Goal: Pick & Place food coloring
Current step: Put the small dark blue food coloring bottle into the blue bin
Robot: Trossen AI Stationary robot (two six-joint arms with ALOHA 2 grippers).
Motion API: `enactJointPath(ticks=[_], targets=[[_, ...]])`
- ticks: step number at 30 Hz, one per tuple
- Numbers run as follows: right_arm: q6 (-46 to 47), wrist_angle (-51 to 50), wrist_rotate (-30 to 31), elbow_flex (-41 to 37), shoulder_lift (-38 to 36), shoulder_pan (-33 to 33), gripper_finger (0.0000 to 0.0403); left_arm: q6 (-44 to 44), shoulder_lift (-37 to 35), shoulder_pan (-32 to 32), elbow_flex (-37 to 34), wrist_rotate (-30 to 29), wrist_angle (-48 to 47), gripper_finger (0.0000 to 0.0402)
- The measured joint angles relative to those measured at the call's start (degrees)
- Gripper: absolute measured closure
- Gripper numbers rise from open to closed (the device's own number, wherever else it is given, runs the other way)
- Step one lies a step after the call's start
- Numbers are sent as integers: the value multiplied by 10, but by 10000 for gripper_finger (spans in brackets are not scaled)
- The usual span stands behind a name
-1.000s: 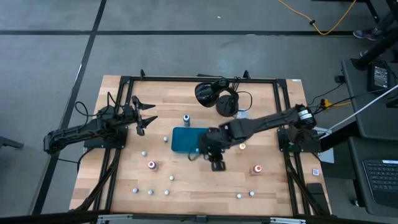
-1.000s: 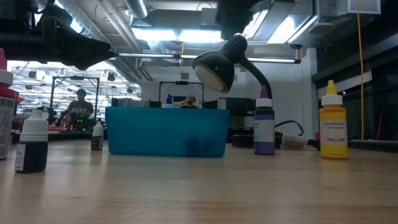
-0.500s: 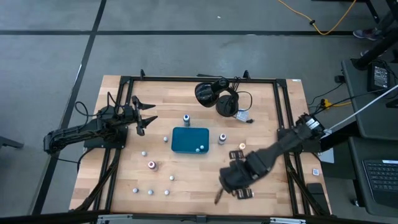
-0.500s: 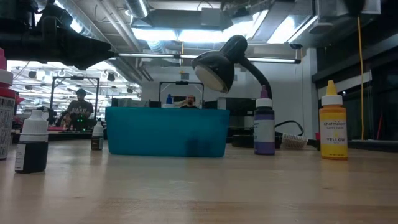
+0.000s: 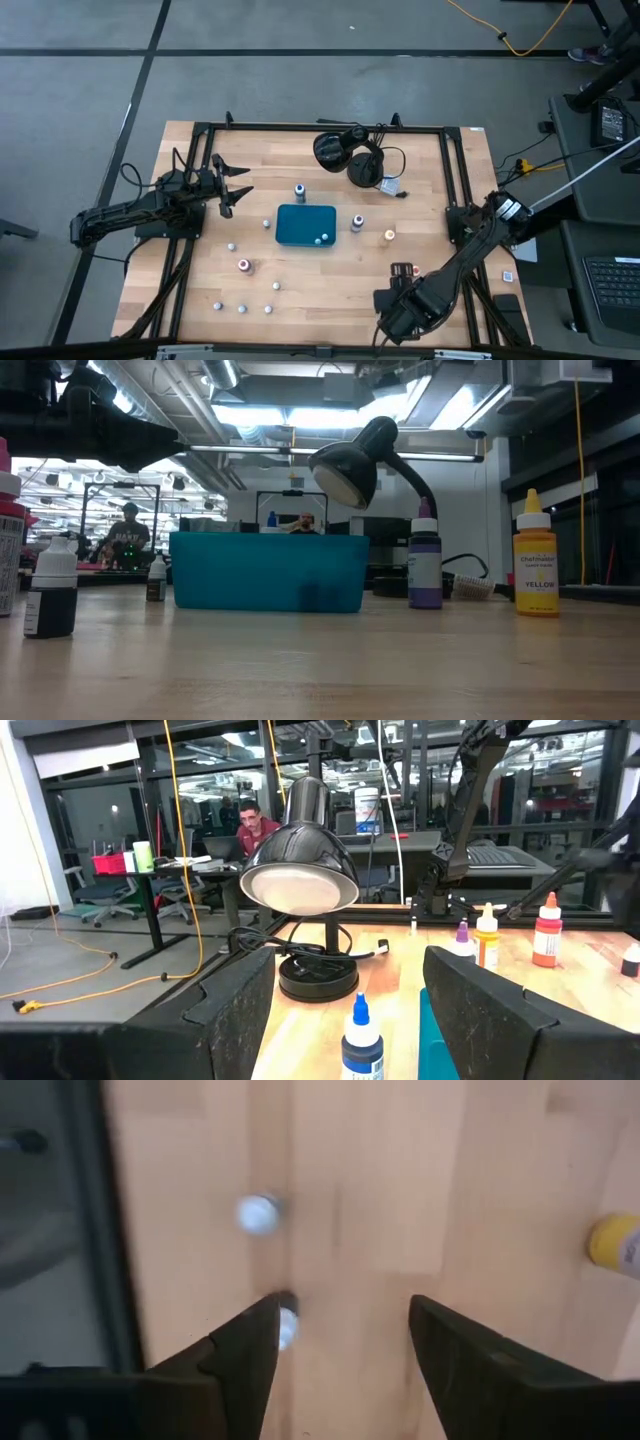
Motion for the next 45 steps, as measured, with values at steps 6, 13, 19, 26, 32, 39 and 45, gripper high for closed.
enactJointPath(ticks=[6, 13, 19, 26, 32, 39, 45], targets=[[8, 39, 9, -51, 0, -7, 186, 0, 0, 0, 0, 0, 0, 151], [30, 102, 4, -79, -1, -8, 186, 0, 0, 0, 0, 0, 0, 151], [42, 132, -11, -79, 18, 5, 186, 0, 0, 0, 0, 0, 0, 151], [64, 141, -26, -79, 26, 16, 186, 0, 0, 0, 0, 0, 0, 151], [74, 155, -26, -79, 41, 20, 186, 0, 0, 0, 0, 0, 0, 151], [74, 179, -26, -78, 55, 20, 186, 0, 0, 0, 0, 0, 0, 151], [72, 187, -23, -78, 58, 20, 186, 0, 0, 0, 0, 0, 0, 151]])
